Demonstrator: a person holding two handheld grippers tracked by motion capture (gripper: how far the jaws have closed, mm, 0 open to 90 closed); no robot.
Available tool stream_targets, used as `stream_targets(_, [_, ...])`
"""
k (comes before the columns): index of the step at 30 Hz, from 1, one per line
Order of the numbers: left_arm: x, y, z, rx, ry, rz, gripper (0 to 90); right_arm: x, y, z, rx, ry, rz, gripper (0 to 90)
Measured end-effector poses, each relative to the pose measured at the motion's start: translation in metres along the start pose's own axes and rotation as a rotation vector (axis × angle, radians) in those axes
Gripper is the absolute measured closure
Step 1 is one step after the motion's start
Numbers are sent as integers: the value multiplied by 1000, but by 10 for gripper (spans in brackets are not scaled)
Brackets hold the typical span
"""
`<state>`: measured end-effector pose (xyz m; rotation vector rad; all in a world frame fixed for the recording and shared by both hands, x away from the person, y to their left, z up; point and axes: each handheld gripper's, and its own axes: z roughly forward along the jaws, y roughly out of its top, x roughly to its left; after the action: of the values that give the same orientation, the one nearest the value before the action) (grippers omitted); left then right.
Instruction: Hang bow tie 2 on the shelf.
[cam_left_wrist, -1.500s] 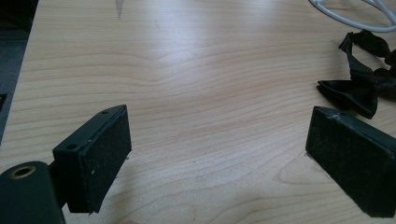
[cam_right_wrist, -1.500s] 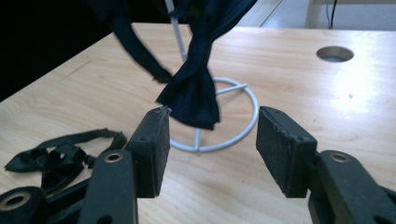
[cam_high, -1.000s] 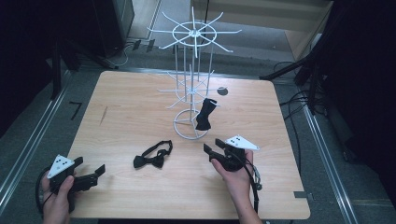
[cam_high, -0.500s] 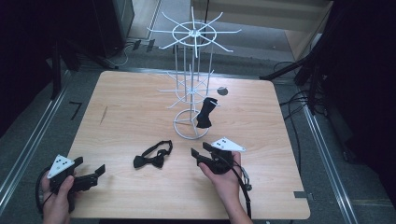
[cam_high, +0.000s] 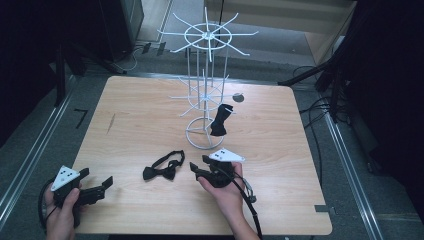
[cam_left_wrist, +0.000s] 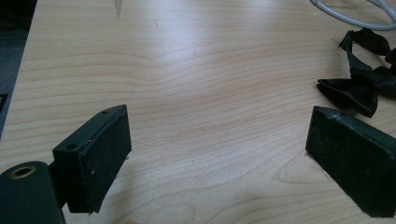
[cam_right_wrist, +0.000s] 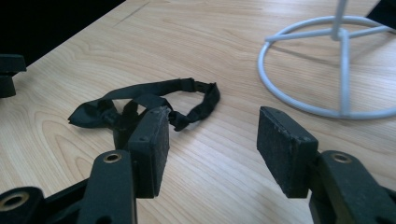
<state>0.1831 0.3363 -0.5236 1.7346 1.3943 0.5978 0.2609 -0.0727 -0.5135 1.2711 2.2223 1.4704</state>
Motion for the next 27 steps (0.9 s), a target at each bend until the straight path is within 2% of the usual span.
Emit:
stream_targets(13, [0, 0, 0, 2, 0, 4, 74, 21, 9, 29, 16, 32, 1, 444])
stream_targets(23, [0, 0, 0, 1, -3, 4, 74, 15, 23, 54, 22, -27, 7, 492])
stream_targets(27, [0, 0, 0, -1, -6, 7, 74, 10, 24, 64, 48, -53, 22, 519])
